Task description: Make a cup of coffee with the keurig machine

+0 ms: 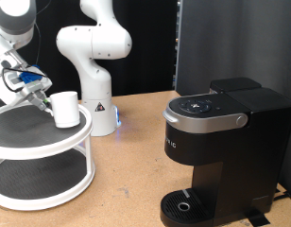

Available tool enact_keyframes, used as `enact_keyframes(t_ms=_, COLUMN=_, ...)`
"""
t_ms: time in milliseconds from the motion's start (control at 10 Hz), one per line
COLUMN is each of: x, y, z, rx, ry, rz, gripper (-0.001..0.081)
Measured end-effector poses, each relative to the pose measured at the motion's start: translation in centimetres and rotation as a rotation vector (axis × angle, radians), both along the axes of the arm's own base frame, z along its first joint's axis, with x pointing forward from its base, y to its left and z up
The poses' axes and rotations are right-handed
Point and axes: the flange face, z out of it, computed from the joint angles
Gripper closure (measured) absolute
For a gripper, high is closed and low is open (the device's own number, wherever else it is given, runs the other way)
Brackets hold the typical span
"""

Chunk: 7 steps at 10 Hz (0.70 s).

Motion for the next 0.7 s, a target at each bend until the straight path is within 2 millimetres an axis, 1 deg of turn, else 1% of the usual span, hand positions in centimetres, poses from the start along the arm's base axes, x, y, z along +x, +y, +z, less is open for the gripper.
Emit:
enact_keyframes(t_ms=100, x=-0.1, y=0.0, z=0.0, rx=0.003, ry=-0.005, rz=0.003, gripper=0.0737)
enact_keyframes(t_ms=400, x=-0.2, y=0.2, z=0.0, rx=0.032, ry=0.000, rz=0.010, gripper=0.0737)
enact_keyframes(t_ms=500, x=-0.1, y=0.5, z=0.6, rx=0.070, ry=0.013, rz=0.009, gripper=0.0737)
enact_keyframes(t_ms=700, x=0.3, y=1.1, z=3.2, rx=0.152, ry=0.043, rz=-0.016, gripper=0.0737)
